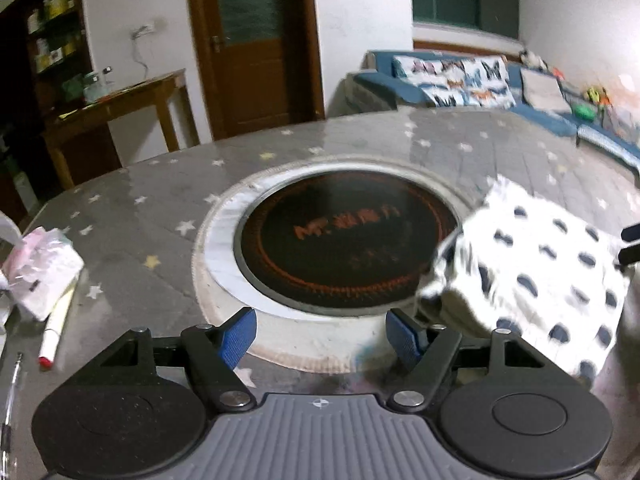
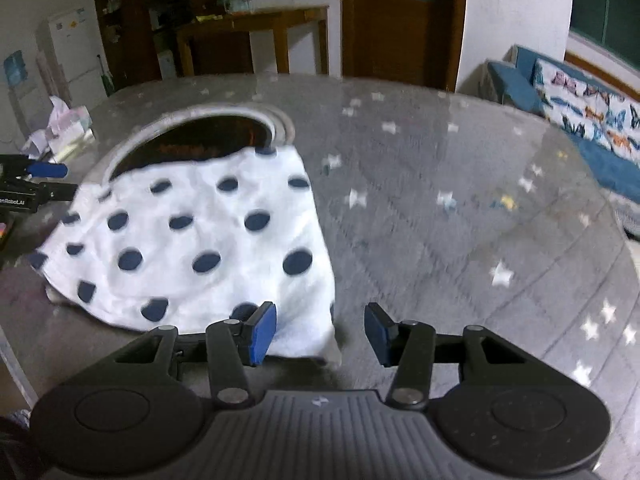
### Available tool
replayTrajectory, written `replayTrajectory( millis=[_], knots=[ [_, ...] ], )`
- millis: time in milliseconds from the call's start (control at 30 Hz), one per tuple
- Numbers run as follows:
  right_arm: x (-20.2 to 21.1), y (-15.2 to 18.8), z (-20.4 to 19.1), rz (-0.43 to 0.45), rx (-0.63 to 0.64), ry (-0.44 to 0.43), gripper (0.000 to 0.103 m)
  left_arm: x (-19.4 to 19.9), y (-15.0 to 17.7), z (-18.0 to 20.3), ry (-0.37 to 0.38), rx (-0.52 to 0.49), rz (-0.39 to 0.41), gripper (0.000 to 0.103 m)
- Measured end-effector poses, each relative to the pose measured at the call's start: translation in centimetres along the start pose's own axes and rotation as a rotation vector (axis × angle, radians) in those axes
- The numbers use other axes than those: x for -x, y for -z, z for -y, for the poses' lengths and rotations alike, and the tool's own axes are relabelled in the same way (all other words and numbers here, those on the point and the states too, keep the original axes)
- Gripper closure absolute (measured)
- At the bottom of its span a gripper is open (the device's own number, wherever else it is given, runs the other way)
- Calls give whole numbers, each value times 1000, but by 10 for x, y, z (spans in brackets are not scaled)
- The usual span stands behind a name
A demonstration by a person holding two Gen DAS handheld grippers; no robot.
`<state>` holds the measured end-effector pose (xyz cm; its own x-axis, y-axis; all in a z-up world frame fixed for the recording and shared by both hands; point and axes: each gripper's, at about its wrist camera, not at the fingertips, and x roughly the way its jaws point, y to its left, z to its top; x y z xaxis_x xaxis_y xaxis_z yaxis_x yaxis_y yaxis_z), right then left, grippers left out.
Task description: Fold clothes
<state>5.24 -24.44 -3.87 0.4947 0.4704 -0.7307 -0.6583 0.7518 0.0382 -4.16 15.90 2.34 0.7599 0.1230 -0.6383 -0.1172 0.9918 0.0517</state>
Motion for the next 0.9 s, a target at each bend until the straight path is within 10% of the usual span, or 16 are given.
replayTrajectory(
  millis=[400,900],
  knots=[
    [-56,-69,-29,77,69,-101,60,18,-22,48,274,31,65,55],
    [-123,-87,-36,47,62,-106,75,-37,-8,44,250,60,-47,77]
  ],
)
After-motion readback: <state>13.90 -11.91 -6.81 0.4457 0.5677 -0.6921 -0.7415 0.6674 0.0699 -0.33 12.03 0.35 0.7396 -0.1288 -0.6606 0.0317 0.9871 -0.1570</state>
